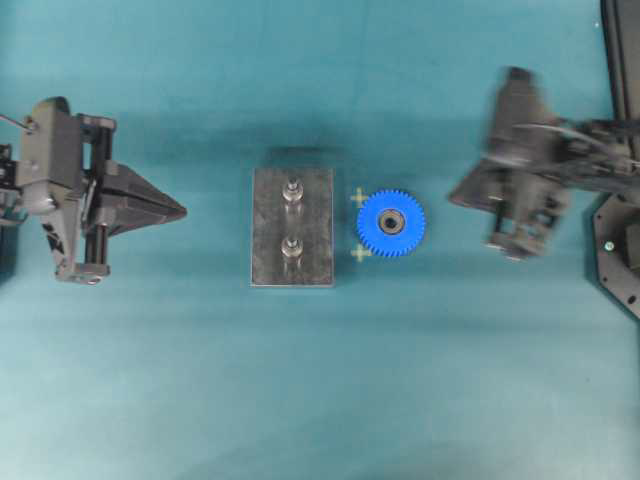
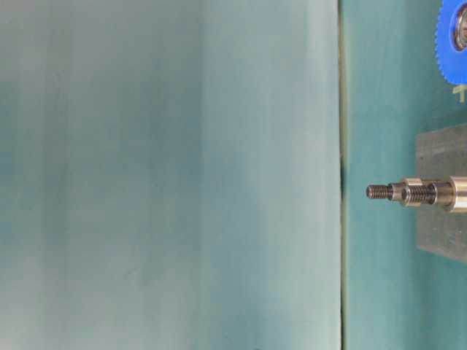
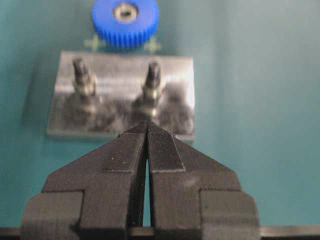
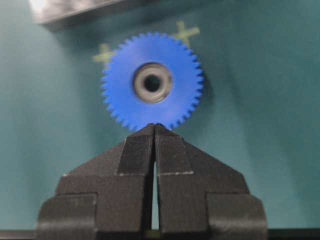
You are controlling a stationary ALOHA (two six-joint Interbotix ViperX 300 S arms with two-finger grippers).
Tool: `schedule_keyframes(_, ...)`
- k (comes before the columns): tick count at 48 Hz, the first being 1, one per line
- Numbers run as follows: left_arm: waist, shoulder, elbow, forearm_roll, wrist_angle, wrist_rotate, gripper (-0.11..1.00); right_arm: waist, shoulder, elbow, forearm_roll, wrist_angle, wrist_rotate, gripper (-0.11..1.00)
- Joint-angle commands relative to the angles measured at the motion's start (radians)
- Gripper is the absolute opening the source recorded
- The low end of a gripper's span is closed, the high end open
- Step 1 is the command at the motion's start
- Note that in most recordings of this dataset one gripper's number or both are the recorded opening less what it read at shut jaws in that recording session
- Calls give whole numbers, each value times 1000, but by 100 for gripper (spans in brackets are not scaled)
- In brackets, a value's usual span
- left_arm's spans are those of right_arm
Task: Fit the large gear onto the shaft.
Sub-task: 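Move the right gripper toward the blue gear beside the plate, then lower the right gripper over the blue gear and grasp its rim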
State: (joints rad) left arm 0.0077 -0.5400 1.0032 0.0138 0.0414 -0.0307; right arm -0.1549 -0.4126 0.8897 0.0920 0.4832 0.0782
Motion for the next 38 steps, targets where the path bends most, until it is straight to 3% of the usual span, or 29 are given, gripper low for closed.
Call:
schedule_keyframes(1, 2, 12, -31, 2, 8, 2, 0, -15, 77, -69, -8, 14, -5, 1)
schedule_keyframes(8, -6, 32, -40, 2, 9, -5, 0, -38, 183, -130, -21, 38, -35, 1)
schedule_keyframes(12, -9, 38, -41, 2, 9, -5, 0, -41, 238, -166, -21, 60, -51, 10)
schedule_keyframes(16, -9, 43, -41, 2, 9, -3, 0, -41, 281, -193, -21, 80, -57, 29)
schedule_keyframes(24, -9, 46, -40, 2, 9, 0, 0, -41, 365, -233, -21, 89, -58, 79)
schedule_keyframes(27, -11, 46, -40, 2, 9, 0, 0, -41, 385, -245, -21, 86, -60, 93)
schedule_keyframes(38, -9, 48, -37, 3, 9, -2, 0, -54, 437, -270, -26, 91, -60, 93)
